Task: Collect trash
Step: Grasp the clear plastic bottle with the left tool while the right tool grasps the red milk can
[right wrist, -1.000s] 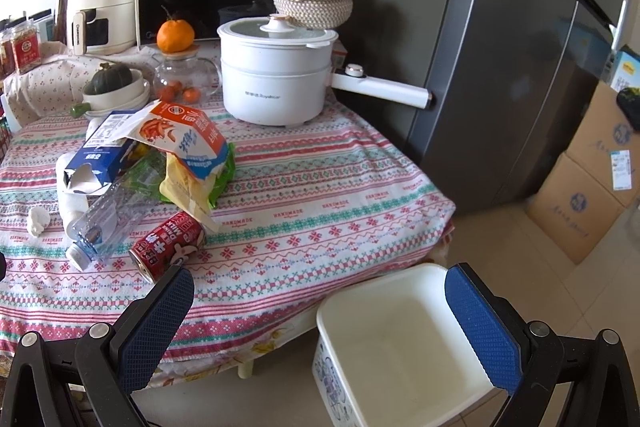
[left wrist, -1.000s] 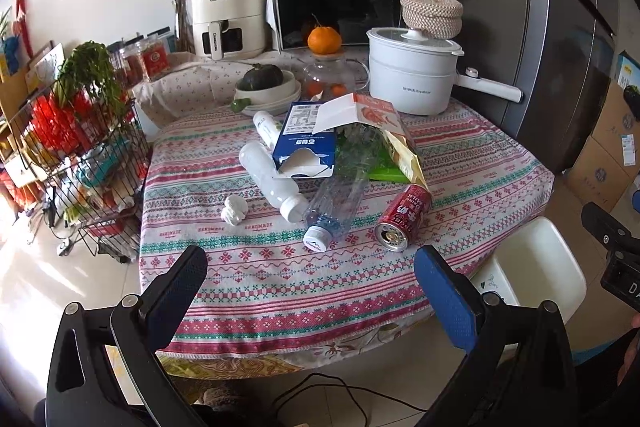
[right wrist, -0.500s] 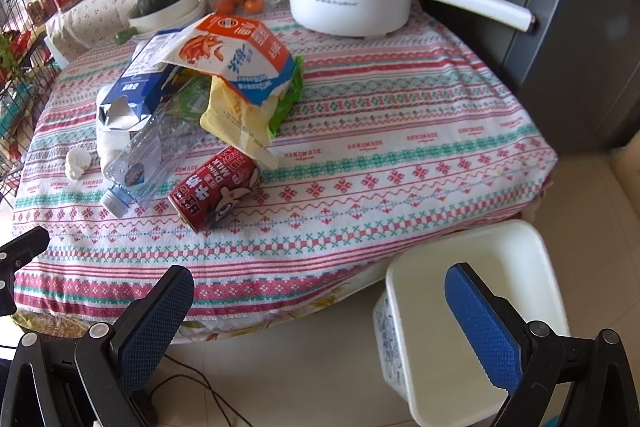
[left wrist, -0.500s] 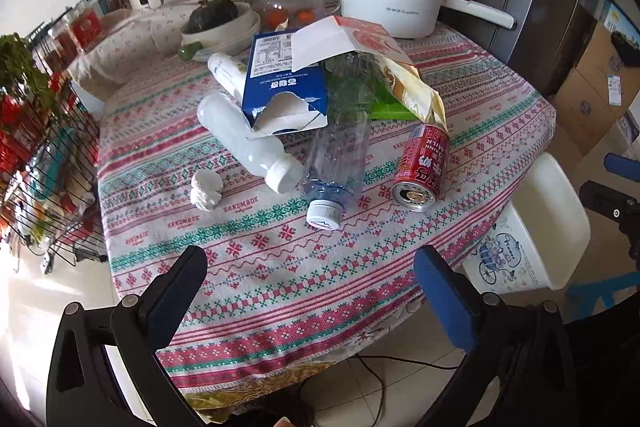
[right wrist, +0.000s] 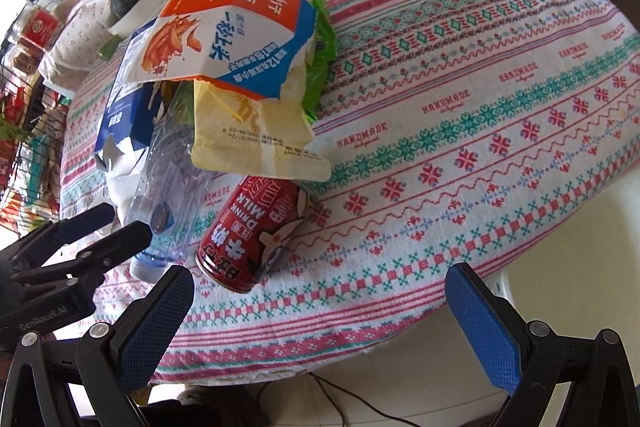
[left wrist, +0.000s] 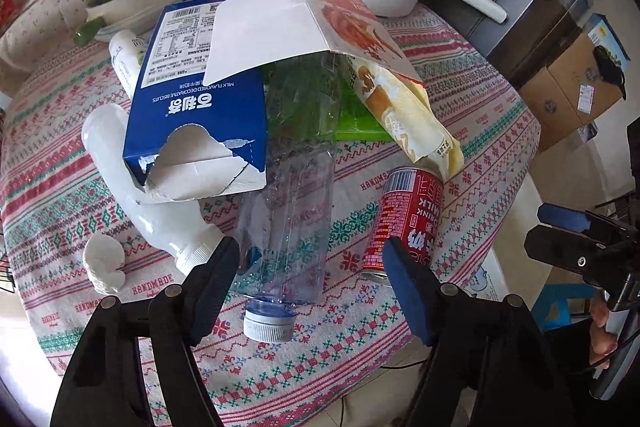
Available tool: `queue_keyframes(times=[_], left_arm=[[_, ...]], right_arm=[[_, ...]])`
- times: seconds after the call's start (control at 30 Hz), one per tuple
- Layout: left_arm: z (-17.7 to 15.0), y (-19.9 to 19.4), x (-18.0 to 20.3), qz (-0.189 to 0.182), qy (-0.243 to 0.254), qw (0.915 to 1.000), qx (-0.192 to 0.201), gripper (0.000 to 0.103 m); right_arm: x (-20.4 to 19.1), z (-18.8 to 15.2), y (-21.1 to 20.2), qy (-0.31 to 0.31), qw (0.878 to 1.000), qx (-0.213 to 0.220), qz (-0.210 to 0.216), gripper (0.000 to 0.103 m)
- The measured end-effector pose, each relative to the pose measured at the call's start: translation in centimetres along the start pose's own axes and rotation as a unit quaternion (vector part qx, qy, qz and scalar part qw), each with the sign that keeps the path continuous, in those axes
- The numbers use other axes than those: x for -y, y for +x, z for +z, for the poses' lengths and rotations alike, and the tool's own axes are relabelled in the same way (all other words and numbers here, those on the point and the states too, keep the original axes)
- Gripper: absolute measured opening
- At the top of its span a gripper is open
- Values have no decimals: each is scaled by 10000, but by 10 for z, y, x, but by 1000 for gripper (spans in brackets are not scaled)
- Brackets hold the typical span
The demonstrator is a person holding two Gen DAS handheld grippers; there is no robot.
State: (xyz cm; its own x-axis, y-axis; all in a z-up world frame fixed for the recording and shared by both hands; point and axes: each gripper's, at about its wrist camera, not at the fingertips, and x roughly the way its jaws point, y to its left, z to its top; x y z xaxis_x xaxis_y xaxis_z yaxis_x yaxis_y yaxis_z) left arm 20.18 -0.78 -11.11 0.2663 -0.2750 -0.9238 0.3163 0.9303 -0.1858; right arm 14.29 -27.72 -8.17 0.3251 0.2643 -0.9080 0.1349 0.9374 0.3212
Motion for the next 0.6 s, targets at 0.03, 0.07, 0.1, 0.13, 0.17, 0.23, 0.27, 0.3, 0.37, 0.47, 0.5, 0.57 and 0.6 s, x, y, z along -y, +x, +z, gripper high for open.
queue_keyframes(times=[0.03, 0.07, 0.1, 0.13, 0.17, 0.23, 0.27, 0.3, 0.37, 0.47, 0.5, 0.57, 0.6], left_arm=[[3, 6, -1, 57, -25, 10000, -43, 74], [5, 12, -4, 98, -50, 9999, -93, 72], [7, 18, -7, 129, -88, 9998, -142, 71], [10, 23, -9, 166, -122, 9996, -174, 71], [12, 28, -11, 171, -150, 9995, -204, 70], [16, 37, -14, 126, -244, 9993, -269, 68], [17, 41, -16, 75, -289, 9991, -299, 67], [19, 44, -16, 53, -336, 9989, -315, 67], [20, 45, -16, 55, -392, 9988, -305, 66], [16, 40, -13, -118, -456, 9984, -325, 65], [14, 37, -11, -169, -447, 9984, -318, 65], [7, 26, -6, -170, -359, 9989, -267, 65], [3, 21, -3, -160, -300, 9991, -240, 65]], right_arm=[[0, 2, 0, 17, 10000, 16, -37, 103], [0, 3, 0, 25, 10000, 28, -62, 103], [1, 6, 2, 22, 10000, 31, -86, 103], [1, 8, 3, 30, 9999, 33, -94, 103], [1, 8, 3, 49, 9999, 35, -88, 103], [2, 9, 6, 94, 9999, 3, -61, 103], [3, 9, 9, 123, 9999, -35, -41, 103], [3, 9, 11, 163, 9998, -72, -8, 103], [5, 8, 18, 260, 9995, -182, 35, 103], [5, 6, 29, 362, 9986, -360, 98, 103], [4, 5, 32, 389, 9984, -385, 115, 103], [3, 4, 37, 468, 9979, -401, 186, 99], [2, 4, 40, 509, 9975, -419, 252, 97]])
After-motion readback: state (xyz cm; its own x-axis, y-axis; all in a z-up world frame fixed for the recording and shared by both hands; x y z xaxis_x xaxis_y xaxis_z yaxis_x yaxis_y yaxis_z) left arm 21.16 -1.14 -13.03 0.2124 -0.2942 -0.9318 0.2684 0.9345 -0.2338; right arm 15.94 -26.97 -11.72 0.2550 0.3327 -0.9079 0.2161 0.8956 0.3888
